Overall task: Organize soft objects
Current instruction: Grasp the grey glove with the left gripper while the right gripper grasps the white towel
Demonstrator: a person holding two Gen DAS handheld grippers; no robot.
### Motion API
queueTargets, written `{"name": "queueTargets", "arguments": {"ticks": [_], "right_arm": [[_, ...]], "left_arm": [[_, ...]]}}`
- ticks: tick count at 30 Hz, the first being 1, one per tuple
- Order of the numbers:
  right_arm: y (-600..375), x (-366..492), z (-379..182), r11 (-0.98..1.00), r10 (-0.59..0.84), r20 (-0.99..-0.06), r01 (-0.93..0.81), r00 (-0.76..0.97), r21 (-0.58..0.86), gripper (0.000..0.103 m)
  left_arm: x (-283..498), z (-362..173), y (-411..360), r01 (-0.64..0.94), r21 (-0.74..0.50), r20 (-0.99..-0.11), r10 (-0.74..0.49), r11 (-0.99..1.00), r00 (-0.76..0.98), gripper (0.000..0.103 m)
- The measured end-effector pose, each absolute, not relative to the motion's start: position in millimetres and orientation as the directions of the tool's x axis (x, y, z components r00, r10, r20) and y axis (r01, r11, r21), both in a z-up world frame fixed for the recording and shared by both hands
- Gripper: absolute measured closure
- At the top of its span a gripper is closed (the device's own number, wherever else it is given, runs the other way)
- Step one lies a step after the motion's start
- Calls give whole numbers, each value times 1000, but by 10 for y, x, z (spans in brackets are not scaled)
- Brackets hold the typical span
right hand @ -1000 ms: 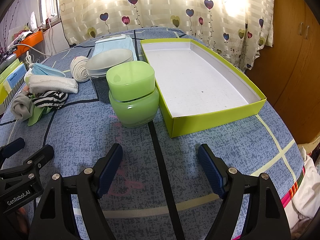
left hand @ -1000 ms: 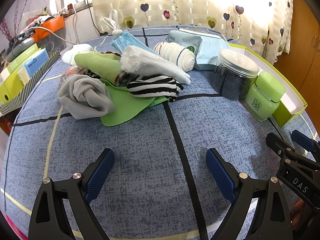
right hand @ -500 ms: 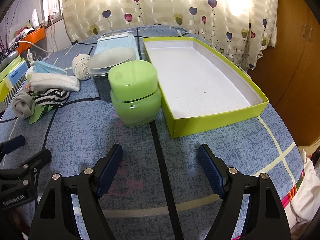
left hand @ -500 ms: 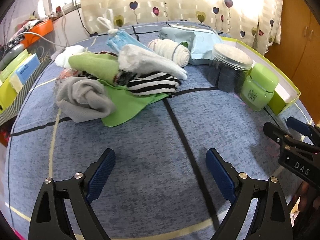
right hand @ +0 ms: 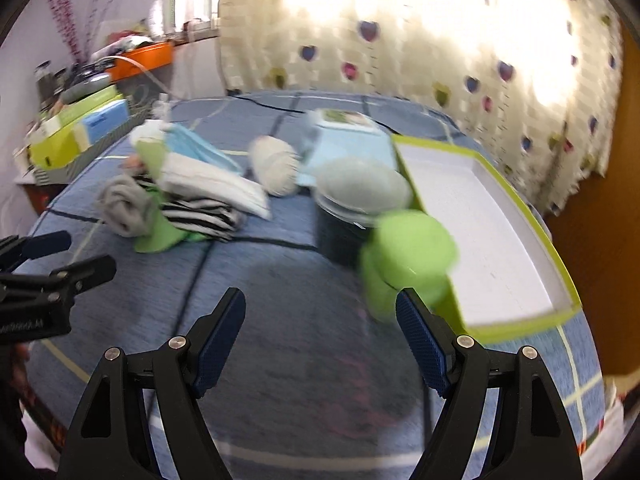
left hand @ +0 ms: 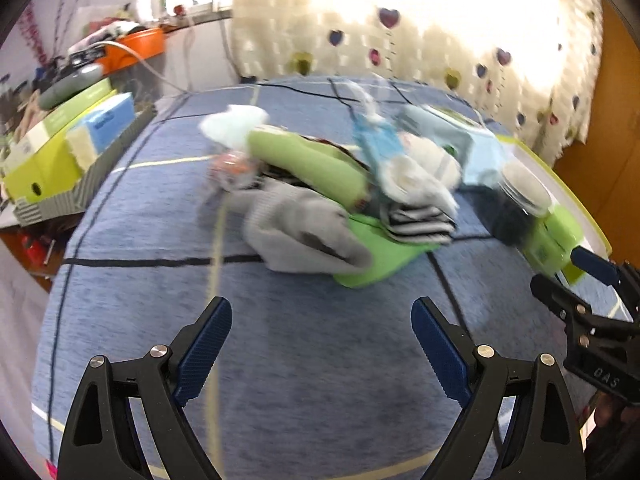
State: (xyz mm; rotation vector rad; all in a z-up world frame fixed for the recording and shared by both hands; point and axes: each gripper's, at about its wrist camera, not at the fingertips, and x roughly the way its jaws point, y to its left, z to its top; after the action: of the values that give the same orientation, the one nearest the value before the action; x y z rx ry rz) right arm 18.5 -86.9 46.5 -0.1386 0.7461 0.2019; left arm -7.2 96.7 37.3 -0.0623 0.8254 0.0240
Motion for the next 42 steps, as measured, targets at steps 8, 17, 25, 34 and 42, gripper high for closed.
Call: {"name": "queueTargets", "arguments": {"ticks": [8, 17, 25, 34, 42], "right_arm": [[-409, 469, 568, 934, 225, -673, -353, 705, -57, 25], [-205, 821, 481, 902, 243, -706, -423, 665, -89, 25], [-156, 1015, 441, 890, 248, -718, -445, 651, -96, 25], [-136, 1118, 440, 879, 297, -718, -474, 629, -52, 55], [-173, 1104, 469, 875, 331, -707, -483, 625, -18, 82]], "left_arm": [[147, 502, 1314, -136, -159, -724, -22, 978, 689, 11], [412, 423, 1332, -116, -176, -762, -60, 978, 645, 12], [586, 363, 1326, -120, -204, -772, -84, 972, 629, 11], [677, 324, 1294, -105, -233, -776, -120, 967, 619, 36], [649, 357, 1265, -98, -235, -760, -120, 967, 639, 54]]}}
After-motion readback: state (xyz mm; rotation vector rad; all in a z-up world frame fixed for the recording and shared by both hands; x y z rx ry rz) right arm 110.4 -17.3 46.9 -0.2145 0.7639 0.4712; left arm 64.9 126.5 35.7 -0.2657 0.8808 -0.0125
